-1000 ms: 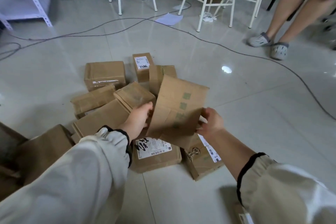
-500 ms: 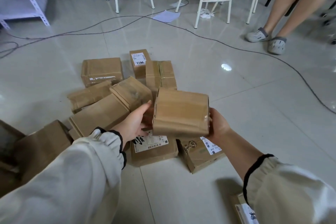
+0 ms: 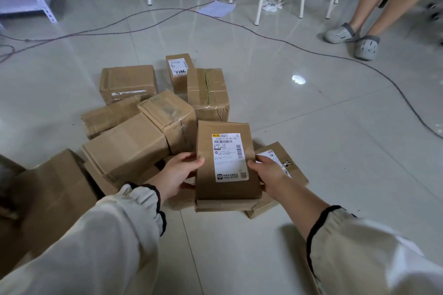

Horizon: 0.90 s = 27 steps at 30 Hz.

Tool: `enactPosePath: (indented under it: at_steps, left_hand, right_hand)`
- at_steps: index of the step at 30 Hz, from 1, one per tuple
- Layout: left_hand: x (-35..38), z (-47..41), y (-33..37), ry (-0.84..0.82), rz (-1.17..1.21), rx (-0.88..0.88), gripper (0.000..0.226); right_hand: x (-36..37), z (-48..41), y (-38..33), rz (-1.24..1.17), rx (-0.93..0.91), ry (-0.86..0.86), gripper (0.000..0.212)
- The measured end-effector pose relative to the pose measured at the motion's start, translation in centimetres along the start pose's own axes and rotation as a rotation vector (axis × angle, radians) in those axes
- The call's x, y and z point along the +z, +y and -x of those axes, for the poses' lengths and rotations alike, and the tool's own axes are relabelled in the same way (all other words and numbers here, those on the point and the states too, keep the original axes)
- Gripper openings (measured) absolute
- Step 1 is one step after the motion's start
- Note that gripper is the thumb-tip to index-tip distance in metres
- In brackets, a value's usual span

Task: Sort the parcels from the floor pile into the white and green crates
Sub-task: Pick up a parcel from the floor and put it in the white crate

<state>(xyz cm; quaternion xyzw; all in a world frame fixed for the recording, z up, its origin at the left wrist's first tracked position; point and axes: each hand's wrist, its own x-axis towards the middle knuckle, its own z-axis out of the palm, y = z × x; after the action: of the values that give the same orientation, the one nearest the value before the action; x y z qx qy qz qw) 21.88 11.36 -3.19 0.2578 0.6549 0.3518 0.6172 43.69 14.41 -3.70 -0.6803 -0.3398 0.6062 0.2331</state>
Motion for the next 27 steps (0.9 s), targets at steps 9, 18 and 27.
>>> enactPosePath:
  at_steps: [9, 18, 27]
  left_hand:
    - [-0.4, -0.2, -0.7, 0.004, 0.038, 0.009, 0.034]
    - [-0.8, 0.2, 1.4, -0.053, 0.017, -0.031, 0.031]
    - [-0.5, 8.9, 14.6, -0.052, 0.069, -0.05, 0.049]
  right_hand:
    - [-0.5, 0.3, 0.1, -0.107, 0.031, -0.095, 0.033]
    - [-0.9, 0.6, -1.9, -0.051, 0.05, -0.134, 0.037]
    - [-3.2, 10.7, -14.7, -0.07, 0.043, -0.141, 0.035]
